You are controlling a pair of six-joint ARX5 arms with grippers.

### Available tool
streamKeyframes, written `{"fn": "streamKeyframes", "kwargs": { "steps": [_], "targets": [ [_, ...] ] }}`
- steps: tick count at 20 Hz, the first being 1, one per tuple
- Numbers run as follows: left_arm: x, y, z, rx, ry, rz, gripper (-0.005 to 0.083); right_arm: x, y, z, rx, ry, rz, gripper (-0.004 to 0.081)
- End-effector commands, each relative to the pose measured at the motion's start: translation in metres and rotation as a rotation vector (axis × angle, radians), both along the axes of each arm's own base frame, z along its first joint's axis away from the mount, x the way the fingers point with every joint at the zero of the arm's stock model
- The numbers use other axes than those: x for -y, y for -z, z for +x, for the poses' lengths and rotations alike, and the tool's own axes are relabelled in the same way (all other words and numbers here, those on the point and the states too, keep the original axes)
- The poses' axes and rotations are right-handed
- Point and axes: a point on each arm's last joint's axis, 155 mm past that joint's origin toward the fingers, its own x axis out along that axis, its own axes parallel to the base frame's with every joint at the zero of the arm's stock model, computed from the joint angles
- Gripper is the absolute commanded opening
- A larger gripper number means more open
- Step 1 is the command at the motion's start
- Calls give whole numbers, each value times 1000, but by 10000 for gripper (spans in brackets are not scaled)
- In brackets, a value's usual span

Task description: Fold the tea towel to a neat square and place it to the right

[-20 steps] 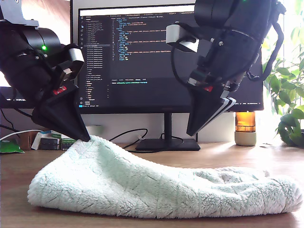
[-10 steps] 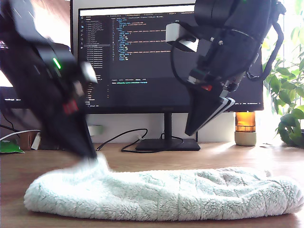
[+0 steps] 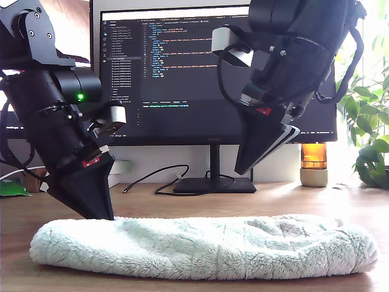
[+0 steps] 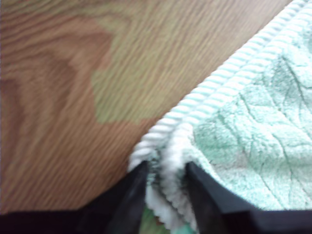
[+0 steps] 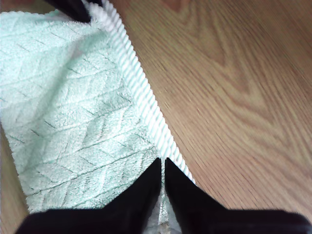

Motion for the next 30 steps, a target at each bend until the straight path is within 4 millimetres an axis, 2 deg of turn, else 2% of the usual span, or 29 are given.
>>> {"fn": "streamKeyframes", "kwargs": {
  "steps": [1,8,11,12,15,16,30],
  "targets": [
    [-3,-1,1,-4,-10,4,258,0,-4,-3,3,-1,12,-11],
    [0,-25,12,18,-14,-4,255,-3,-5,-7,-14,-13,28,-11],
    [-1,-32,10,-1,-12,4,249,-2,-4,-7,-16,-13,26,-11],
    [-1,-32,7,-18,-9,2,222,-2,-4,-8,-20,-13,23,-11],
    [9,-36,-11,-75,48,-57,-3,0,-2,-10,-30,-14,16,-11],
    [11,-37,-13,-75,67,-68,-21,1,-2,-11,-33,-13,14,-11],
    [19,-19,-31,-157,97,-157,-21,0,-2,-10,-30,-14,14,-11]
  ]
}}
